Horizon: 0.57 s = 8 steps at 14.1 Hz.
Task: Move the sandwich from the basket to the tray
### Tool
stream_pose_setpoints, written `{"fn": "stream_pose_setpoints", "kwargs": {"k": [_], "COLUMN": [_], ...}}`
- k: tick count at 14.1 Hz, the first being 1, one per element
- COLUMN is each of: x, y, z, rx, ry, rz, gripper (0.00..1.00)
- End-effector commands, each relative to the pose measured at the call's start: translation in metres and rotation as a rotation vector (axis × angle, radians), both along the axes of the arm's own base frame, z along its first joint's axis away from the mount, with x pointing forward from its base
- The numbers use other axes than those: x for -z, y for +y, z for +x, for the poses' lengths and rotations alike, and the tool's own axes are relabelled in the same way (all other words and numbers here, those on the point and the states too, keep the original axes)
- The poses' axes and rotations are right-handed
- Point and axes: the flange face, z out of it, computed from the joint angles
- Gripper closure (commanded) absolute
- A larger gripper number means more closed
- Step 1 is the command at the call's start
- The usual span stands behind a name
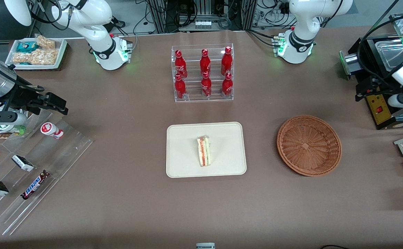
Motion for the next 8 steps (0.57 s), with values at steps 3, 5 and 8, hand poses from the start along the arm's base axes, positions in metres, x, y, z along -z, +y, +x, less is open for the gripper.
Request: {"fn": "stream_pose_setpoints", "kwargs": {"k": [3,5,8], "x": [0.0011,0.0025,0.0033], "y": [-0.0038,-0.0046,-0.0095], "z": [0.0008,0.0008,0.0012], "rx": [0.012,0.013,0.019], "ry": [0.017,0.019,0.021], "rz": [-0.014,-0.014,-0.012], "gripper": [0.00,0.00,0.00]}}
